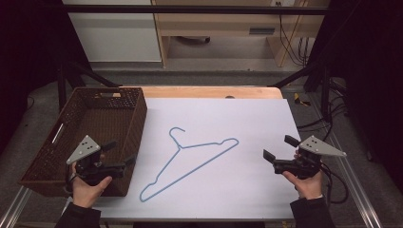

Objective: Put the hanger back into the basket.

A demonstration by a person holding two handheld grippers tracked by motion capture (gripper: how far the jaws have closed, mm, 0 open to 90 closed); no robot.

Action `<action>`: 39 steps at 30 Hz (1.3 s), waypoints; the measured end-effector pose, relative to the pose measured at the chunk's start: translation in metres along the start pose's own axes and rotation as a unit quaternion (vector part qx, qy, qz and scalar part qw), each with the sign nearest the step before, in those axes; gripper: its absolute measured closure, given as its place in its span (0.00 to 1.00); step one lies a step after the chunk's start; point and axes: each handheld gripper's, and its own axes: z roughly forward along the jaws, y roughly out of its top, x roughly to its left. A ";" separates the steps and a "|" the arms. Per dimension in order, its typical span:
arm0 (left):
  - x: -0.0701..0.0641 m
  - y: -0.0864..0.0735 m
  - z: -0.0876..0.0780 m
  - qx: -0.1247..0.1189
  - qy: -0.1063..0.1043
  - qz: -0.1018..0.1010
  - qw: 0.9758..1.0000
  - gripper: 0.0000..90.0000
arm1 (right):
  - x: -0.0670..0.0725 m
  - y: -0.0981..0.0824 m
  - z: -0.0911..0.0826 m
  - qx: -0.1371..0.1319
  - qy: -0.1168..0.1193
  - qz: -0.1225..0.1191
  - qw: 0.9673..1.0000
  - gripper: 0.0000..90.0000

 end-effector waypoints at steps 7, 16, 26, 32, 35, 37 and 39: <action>-0.001 0.001 0.000 0.000 0.000 -0.001 1.000 0.10 | 0.000 0.000 0.000 0.002 -0.001 0.001 1.000 0.03; -0.012 0.007 0.007 0.009 -0.010 0.010 1.000 0.13 | 0.004 0.001 0.003 0.009 0.002 -0.003 1.000 0.03; -0.030 0.022 0.031 0.030 -0.031 0.031 0.999 0.15 | 0.009 0.002 0.006 0.016 0.004 -0.009 1.000 0.03; -0.034 0.028 0.053 0.047 -0.038 0.034 0.998 0.16 | 0.011 0.002 0.008 0.019 0.005 -0.010 1.000 0.03; -0.035 0.030 0.063 0.057 -0.040 0.034 0.997 0.17 | 0.012 0.001 0.008 0.020 0.006 -0.010 1.000 0.03; -0.036 0.030 0.067 0.059 -0.041 0.035 0.997 0.17 | 0.012 0.001 0.009 0.020 0.006 -0.010 1.000 0.03; -0.036 0.030 0.077 0.069 -0.043 0.033 0.996 0.18 | 0.012 0.001 0.009 0.025 0.007 -0.013 1.000 0.03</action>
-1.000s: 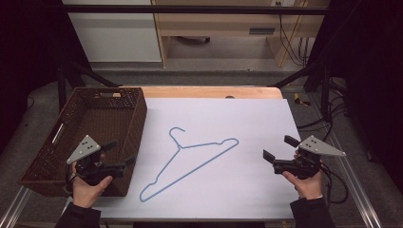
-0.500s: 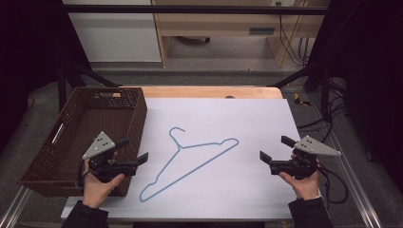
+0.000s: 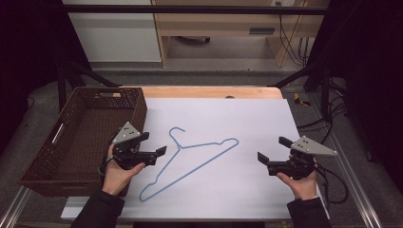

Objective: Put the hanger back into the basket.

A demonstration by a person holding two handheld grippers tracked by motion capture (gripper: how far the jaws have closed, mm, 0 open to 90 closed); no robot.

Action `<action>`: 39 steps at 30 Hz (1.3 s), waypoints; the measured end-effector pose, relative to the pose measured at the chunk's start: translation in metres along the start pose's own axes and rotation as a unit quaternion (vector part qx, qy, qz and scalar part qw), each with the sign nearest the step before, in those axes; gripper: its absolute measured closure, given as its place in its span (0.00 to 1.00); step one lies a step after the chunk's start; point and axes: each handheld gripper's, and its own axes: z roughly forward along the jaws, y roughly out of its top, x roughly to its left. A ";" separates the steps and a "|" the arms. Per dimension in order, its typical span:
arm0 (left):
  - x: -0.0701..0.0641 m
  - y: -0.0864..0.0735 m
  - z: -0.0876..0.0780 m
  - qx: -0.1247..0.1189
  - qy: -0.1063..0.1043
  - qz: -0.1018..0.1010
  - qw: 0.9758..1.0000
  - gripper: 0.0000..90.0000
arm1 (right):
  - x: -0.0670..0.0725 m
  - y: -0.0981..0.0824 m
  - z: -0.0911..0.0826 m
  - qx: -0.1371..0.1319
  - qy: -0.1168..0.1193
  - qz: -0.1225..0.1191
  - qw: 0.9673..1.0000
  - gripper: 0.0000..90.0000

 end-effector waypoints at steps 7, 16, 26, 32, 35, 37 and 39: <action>0.000 0.001 0.020 0.031 0.008 0.009 0.999 0.21 | 0.001 0.000 0.002 0.001 0.002 0.003 1.000 0.03; -0.001 -0.003 0.037 0.056 0.014 0.016 0.998 0.26 | 0.002 -0.001 0.003 0.003 0.003 0.002 1.000 0.03; -0.008 -0.014 0.060 0.092 0.023 0.016 0.995 0.29 | 0.002 -0.001 0.003 0.002 0.005 0.002 1.000 0.03; -0.009 -0.022 0.074 0.126 0.024 0.017 0.992 0.35 | 0.003 -0.002 0.006 0.010 0.007 -0.007 1.000 0.03; -0.009 -0.028 0.082 0.148 0.027 0.019 0.988 0.39 | 0.003 -0.003 0.007 0.012 0.007 -0.006 1.000 0.03; -0.008 -0.032 0.088 0.163 0.029 0.019 0.986 0.40 | 0.003 -0.003 0.007 0.012 0.008 -0.007 1.000 0.03; -0.007 -0.036 0.093 0.179 0.029 0.019 0.983 0.44 | 0.004 -0.003 0.008 0.013 0.008 -0.008 1.000 0.03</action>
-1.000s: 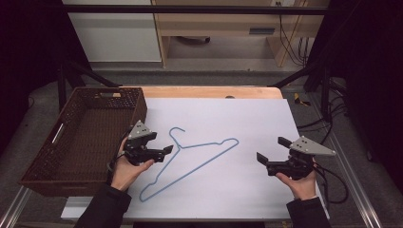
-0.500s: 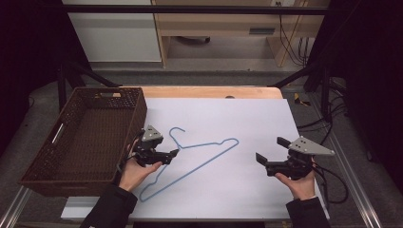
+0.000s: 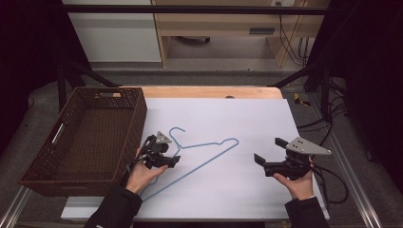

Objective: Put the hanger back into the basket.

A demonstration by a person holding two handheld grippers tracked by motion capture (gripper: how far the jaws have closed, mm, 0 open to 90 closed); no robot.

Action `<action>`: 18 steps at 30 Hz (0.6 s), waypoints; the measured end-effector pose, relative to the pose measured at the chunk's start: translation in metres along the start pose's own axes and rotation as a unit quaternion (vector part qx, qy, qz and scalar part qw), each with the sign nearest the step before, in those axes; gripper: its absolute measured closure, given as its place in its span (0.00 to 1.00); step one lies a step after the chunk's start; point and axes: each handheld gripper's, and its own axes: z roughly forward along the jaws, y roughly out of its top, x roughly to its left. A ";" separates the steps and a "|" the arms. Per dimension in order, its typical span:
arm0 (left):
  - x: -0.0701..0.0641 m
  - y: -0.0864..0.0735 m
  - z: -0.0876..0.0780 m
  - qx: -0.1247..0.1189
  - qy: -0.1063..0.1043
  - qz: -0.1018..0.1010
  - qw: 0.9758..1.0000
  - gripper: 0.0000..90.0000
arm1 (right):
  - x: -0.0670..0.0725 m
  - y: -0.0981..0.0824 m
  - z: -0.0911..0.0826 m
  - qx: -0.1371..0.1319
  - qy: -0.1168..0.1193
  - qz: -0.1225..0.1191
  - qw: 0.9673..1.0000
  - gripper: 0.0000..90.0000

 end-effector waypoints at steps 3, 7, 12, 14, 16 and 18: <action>0.000 -0.002 0.006 0.020 0.002 0.004 1.000 0.48 | 0.000 0.000 0.001 0.001 0.001 -0.001 1.000 0.03; 0.001 -0.004 0.011 0.037 0.007 0.006 0.999 0.54 | 0.001 0.000 0.001 0.003 0.003 -0.002 1.000 0.03; 0.003 -0.007 0.014 0.050 0.012 0.006 0.999 0.64 | 0.001 -0.001 0.002 0.004 0.002 -0.001 1.000 0.03; 0.003 -0.008 0.015 0.055 0.009 0.005 0.998 0.70 | 0.001 -0.001 0.002 0.005 0.003 -0.001 1.000 0.03; 0.003 -0.008 0.015 0.054 0.011 0.005 0.998 0.73 | 0.002 -0.001 0.002 0.005 0.003 -0.001 1.000 0.03; 0.002 -0.007 0.015 0.055 0.008 0.005 0.998 0.76 | 0.002 -0.001 0.003 0.005 0.004 -0.001 1.000 0.03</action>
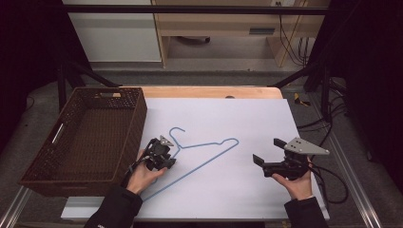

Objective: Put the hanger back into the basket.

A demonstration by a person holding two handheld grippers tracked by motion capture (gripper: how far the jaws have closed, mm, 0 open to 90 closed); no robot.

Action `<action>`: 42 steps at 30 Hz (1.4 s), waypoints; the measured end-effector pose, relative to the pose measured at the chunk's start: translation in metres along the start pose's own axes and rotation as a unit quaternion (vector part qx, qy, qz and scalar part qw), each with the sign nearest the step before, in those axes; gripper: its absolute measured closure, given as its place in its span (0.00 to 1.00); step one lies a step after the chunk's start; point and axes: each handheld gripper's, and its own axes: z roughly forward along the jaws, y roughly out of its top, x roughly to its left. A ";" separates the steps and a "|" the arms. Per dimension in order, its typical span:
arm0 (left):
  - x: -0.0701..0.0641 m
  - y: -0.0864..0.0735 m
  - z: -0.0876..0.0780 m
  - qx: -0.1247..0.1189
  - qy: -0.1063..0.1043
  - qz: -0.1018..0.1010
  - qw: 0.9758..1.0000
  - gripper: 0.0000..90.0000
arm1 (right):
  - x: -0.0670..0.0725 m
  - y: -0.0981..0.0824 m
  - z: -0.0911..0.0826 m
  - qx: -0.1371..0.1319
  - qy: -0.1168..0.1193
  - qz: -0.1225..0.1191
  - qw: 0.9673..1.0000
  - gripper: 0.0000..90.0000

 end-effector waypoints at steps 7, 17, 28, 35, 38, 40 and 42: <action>-0.003 0.001 -0.001 0.013 0.000 -0.006 1.000 0.88 | 0.001 -0.001 0.001 0.003 0.000 -0.001 1.000 0.03; -0.005 0.003 -0.002 0.024 0.009 -0.017 1.000 0.95 | 0.003 -0.002 0.008 0.011 0.006 -0.003 1.000 0.03; -0.011 0.002 -0.009 0.007 0.030 -0.022 0.999 0.96 | 0.012 -0.001 0.022 0.027 0.021 -0.010 0.999 0.04; -0.015 0.002 -0.021 -0.016 0.034 -0.019 0.999 0.96 | 0.026 0.008 0.044 0.029 0.040 -0.021 0.999 0.07; -0.018 0.001 -0.027 -0.028 0.036 -0.018 0.999 0.96 | 0.035 0.013 0.056 0.032 0.053 -0.025 0.998 0.07; -0.019 0.001 -0.028 -0.031 0.036 -0.018 0.999 0.96 | 0.037 0.014 0.059 0.033 0.054 -0.026 0.998 0.07; -0.021 0.001 -0.030 -0.036 0.036 -0.014 0.999 0.96 | 0.042 0.017 0.073 0.036 0.063 -0.025 0.997 0.09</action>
